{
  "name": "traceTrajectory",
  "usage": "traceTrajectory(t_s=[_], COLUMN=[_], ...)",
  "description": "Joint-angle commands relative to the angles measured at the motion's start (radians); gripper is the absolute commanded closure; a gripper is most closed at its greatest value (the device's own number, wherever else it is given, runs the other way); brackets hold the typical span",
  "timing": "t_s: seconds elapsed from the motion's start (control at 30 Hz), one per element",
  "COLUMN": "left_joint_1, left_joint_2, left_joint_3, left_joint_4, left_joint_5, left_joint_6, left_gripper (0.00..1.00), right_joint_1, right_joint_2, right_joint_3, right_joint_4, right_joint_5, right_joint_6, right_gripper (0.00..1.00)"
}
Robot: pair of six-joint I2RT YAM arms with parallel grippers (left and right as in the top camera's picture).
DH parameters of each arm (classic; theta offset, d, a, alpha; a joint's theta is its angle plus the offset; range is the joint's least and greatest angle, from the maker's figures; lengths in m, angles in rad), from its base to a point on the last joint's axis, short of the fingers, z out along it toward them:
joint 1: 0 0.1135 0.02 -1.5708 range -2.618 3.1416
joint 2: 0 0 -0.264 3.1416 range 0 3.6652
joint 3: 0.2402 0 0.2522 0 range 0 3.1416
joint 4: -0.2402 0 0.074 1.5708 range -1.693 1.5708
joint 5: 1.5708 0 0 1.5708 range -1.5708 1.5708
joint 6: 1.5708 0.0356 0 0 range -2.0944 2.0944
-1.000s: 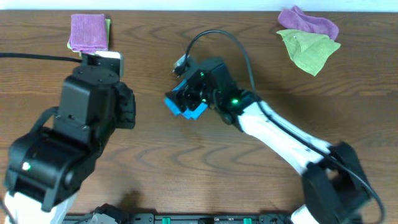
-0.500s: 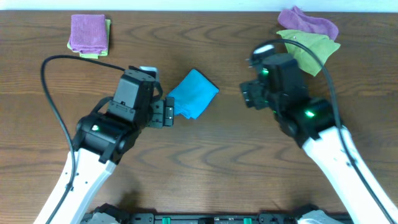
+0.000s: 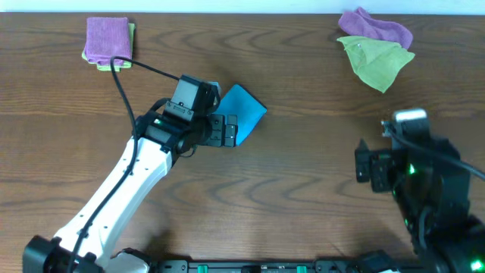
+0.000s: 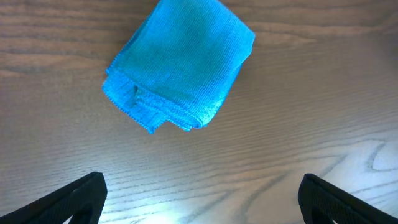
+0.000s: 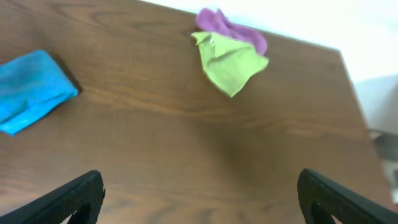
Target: Fold the cloth
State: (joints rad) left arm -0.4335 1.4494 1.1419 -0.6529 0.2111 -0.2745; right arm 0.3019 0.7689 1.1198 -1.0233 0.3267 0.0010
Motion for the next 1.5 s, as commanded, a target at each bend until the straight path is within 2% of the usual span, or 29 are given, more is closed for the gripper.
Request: traceTrajectory(t_s=[0.0,0.1,0.23,0.37,0.5,0.63,0.77,1.03,1.17,1.37,1.47], left_joint_1=[0.001,0.001,0.008,0.035,0.055,0.06,0.09,0.093,0.093,0.093,0.093], left_joint_2=[0.013,0.034,0.067,0.064,0.064,0.068,0.076,0.089,0.161,0.234,0.263], left_joint_3=[-0.002,-0.013,-0.084,-0.218,-0.309,-0.359,-0.404,-0.422,-0.435,-0.435,-0.435], left_joint_4=[0.007,0.005,0.042,0.182,0.369,0.491,0.539,0.547,0.673,0.723,0.794], left_joint_5=[-0.011,-0.064,-0.117,-0.03,0.112,0.126,0.207,0.22,0.287,0.283,0.28], left_joint_6=[-0.037,-0.038,-0.092,-0.174,-0.198,-0.296,-0.346,-0.416,-0.502,-0.559,-0.599], left_gripper=[0.02,0.03,0.04,0.05,0.05,0.05,0.05,0.05,0.05,0.05,0.05], right_joint_1=[-0.009,-0.009,-0.009,-0.009,-0.009,-0.009,-0.009,-0.009,-0.009,-0.009,-0.009], right_joint_2=[-0.039,-0.062,-0.061,-0.061,-0.061,-0.061,-0.06,-0.055,-0.055,-0.055,-0.055], right_joint_3=[-0.159,-0.244,-0.249,-0.249,-0.249,-0.249,-0.249,-0.249,-0.249,-0.249,-0.249], right_joint_4=[0.013,0.101,0.151,0.168,0.171,0.19,0.192,0.206,0.204,0.194,0.195], right_joint_5=[-0.065,-0.138,-0.155,-0.164,-0.179,-0.187,-0.206,-0.205,-0.206,-0.208,-0.207], right_joint_6=[0.136,0.183,0.21,0.195,0.161,0.152,0.131,0.113,0.113,0.113,0.113], right_gripper=[0.01,0.01,0.01,0.01,0.01,0.01,0.01,0.01,0.01,0.01,0.01])
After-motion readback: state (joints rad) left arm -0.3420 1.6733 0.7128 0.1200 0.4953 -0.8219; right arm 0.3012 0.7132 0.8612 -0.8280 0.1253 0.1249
